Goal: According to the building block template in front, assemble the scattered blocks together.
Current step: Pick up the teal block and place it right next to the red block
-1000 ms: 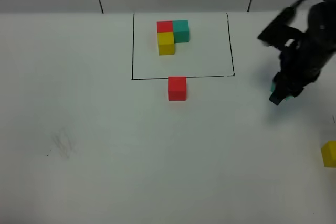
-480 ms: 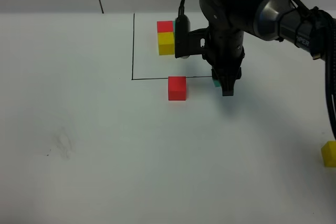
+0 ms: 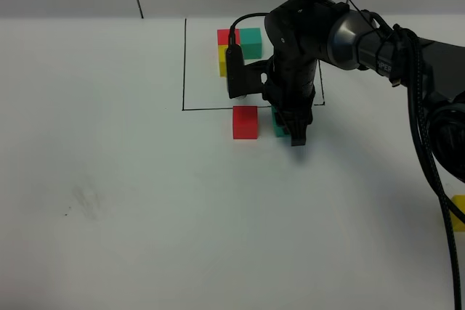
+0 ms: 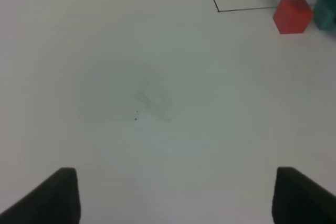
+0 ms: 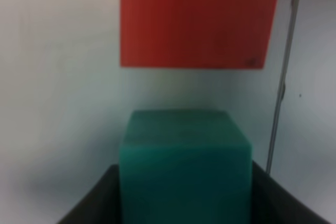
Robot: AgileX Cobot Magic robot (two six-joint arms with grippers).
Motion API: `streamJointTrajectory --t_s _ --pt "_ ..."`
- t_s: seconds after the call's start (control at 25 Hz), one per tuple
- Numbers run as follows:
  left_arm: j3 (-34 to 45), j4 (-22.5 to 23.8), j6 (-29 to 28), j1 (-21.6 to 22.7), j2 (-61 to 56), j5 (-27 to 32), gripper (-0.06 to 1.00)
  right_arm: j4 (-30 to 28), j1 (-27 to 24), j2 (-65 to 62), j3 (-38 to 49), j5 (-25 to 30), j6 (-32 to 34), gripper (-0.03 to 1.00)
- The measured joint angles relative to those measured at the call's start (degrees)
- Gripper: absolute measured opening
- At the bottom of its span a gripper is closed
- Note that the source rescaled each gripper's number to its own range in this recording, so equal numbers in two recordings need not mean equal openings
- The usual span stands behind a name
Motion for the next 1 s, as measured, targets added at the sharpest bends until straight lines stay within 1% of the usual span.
streamJointTrajectory --t_s 0.12,0.32,1.0 --pt "0.0 0.0 0.0 0.0 0.0 0.0 0.66 2.6 -0.7 0.7 -0.4 -1.0 -0.1 0.01" --pt "0.0 0.0 -0.1 0.0 0.0 0.0 0.66 4.7 -1.7 1.2 -0.6 -1.0 -0.1 0.01" --pt "0.0 0.0 -0.1 0.0 0.0 0.0 0.66 6.9 -2.1 1.3 -0.7 -0.7 -1.0 0.01"
